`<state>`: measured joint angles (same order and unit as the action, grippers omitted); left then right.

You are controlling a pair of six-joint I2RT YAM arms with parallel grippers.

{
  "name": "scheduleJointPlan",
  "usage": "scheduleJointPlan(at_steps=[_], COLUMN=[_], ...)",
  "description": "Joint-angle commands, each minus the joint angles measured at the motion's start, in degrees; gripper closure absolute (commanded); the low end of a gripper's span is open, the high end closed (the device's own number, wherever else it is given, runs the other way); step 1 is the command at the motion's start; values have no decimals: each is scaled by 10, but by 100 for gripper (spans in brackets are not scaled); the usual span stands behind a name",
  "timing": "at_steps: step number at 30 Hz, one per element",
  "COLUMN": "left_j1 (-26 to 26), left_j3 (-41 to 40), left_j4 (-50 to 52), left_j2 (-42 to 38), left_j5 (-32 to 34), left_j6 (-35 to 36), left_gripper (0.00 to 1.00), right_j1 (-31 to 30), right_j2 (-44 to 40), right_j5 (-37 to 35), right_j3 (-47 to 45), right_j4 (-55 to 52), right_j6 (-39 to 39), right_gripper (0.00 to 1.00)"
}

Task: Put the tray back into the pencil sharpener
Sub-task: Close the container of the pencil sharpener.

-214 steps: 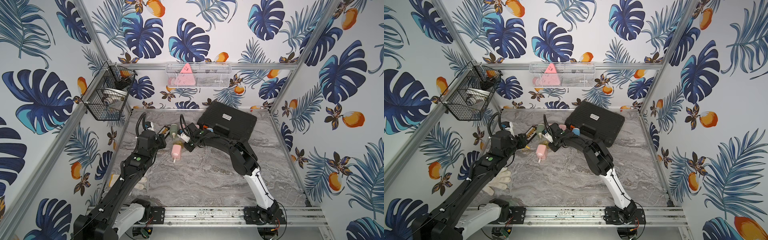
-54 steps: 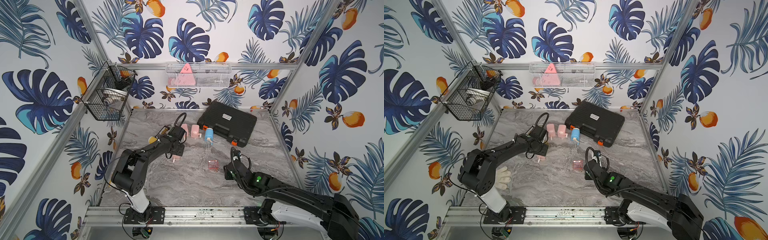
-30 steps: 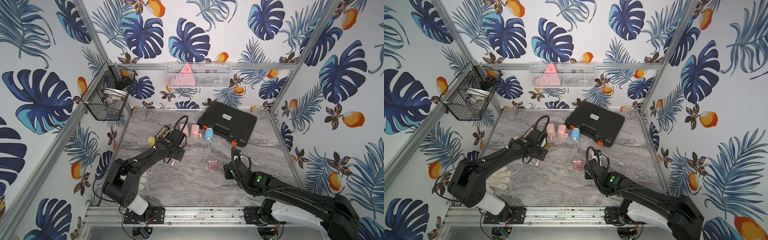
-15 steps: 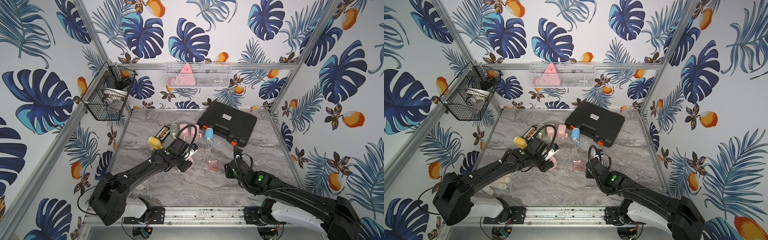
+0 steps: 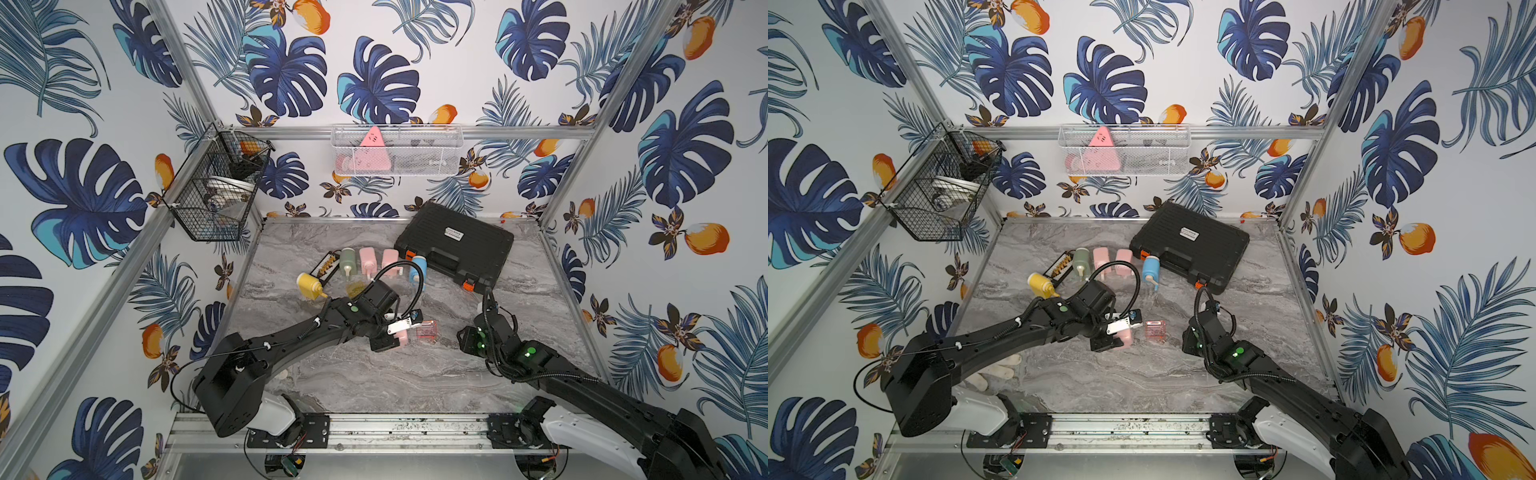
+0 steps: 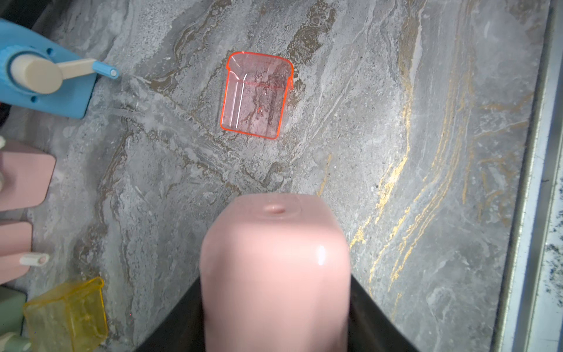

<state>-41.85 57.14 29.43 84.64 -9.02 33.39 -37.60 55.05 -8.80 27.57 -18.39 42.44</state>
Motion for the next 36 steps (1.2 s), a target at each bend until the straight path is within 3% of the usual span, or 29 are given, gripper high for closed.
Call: scheduleJointPlan(at_steps=[1,16,36], left_j1=[-5,-8,-8], left_j3=[24,60,66], left_j4=[-9,-47,-63], left_j2=[27,109,143], left_j5=[-12,6,18], left_j6=[48,66,58], left_gripper=[57,56,57], right_j1=[15,72,76], right_j2=[23,173,317], right_j5=[50,173,277], right_j3=[9,39,76], right_j4=[25,143,237], right_j6=[5,22,-3], right_gripper=[57,62,70])
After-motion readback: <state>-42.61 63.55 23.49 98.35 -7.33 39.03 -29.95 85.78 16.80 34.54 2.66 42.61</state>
